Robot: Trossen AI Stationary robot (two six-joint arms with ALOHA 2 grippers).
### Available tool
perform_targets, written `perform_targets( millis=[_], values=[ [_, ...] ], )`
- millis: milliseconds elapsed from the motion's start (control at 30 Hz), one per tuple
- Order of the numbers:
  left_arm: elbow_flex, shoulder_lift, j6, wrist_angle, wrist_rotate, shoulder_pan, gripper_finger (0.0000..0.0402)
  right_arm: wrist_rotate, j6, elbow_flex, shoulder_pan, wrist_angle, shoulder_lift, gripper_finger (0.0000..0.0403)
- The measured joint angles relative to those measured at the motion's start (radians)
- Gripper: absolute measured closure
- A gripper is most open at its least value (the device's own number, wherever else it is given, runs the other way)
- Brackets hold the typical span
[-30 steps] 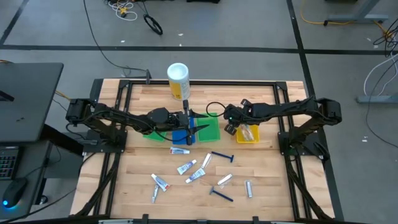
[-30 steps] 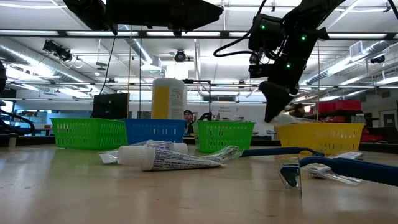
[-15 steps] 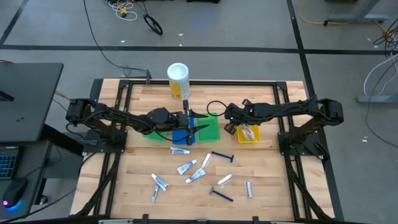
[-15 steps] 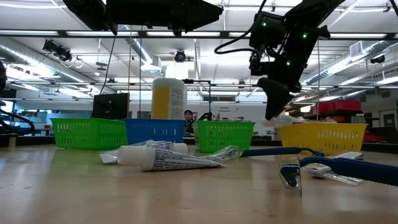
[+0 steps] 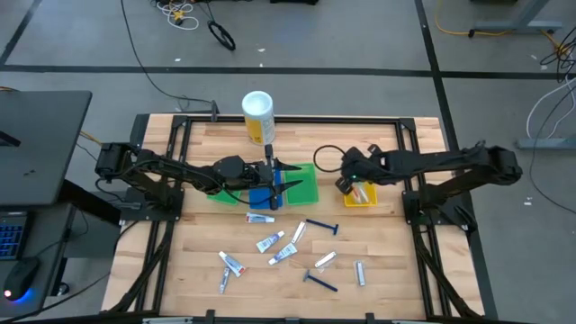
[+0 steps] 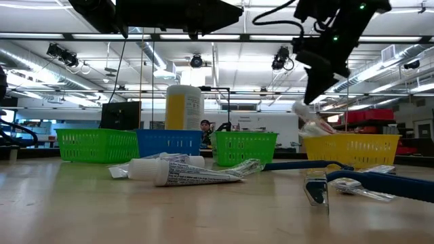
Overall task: Pick & Place Travel size toiletries
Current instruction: Adjust the red and white toothbrush in the yellow bin
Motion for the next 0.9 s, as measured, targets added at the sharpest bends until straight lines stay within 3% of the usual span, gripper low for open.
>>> perform_targets(
  millis=[133, 333, 467, 633, 900],
  values=[
    [0.0, 0.0, 0.0, 0.0, 0.0, 0.0, 0.0232, 0.013, 0.147, 0.0, 0.038, -0.101, -0.02, 0.0401],
    [0.0, 0.0, -0.001, 0.001, 0.0, 0.0, 0.0232, 0.066, 0.203, 0.0, 0.081, -0.145, -0.02, 0.0402],
    [0.0, 0.0, -0.002, 0.001, 0.0, 0.0, 0.0232, 0.076, 0.125, 0.0, 0.097, -0.08, -0.02, 0.0402],
    [0.0, 0.0, 0.006, 0.002, 0.0, 0.0, 0.0232, 0.007, 0.018, -0.002, 0.093, 0.076, -0.011, 0.0402],
    [0.001, -0.042, 0.0, -0.025, -0.004, -0.007, 0.0232, -0.023, -0.045, -0.109, 0.037, 0.304, 0.054, 0.0402]
  ],
)
